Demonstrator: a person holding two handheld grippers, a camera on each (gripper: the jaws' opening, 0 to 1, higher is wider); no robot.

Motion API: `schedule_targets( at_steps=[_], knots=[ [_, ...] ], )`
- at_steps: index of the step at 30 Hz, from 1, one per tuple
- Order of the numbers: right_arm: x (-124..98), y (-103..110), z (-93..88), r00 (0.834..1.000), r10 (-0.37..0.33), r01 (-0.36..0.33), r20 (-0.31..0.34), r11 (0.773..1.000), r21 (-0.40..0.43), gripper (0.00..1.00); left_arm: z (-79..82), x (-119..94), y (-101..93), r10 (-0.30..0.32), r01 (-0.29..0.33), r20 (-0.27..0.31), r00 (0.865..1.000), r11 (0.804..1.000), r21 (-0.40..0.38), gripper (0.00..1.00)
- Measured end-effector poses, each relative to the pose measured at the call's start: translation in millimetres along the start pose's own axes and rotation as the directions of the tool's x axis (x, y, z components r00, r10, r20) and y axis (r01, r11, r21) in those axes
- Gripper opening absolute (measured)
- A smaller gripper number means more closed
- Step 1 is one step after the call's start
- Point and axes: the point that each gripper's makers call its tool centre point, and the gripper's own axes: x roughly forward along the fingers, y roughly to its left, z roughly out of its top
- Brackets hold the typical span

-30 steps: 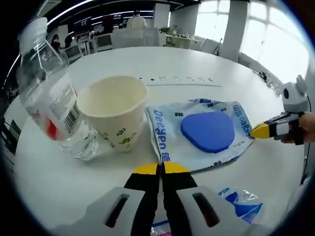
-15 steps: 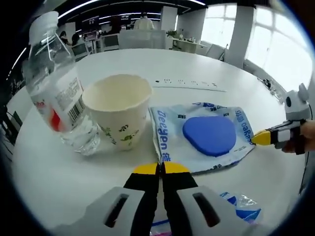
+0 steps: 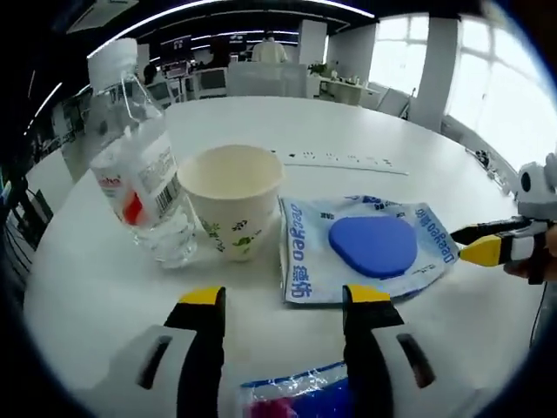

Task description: Arrange the tabletop items into an orderly group along one side of the table until the central work area is clear of visible clutter.

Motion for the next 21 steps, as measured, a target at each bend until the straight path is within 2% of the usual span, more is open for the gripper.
schedule_targets(
  at_steps=[4,6,15,21],
  knots=[
    [-10,11,-3.1,1.0,0.002,-0.002,-0.016,1.0,-0.026,0.63,8.4,-14,-3.0,-0.015,0.015,0.046,0.999,1.0,0.007,0.69],
    [-14,13,-3.7,1.0,-0.002,0.002,-0.013,1.0,-0.025,0.65,12.2,-23,-2.7,-0.019,0.019,0.063,0.998,1.0,-0.001,0.75],
    [-42,24,-5.1,1.0,-0.017,0.017,0.009,1.0,-0.018,0.63,18.9,-56,0.5,-0.017,0.016,0.104,0.994,1.0,0.007,0.77],
    [-55,35,-15.5,1.0,-0.023,0.023,0.021,1.0,-0.004,0.6,7.2,-78,-1.9,-0.031,0.03,0.104,0.994,0.999,0.017,0.74]
  ],
)
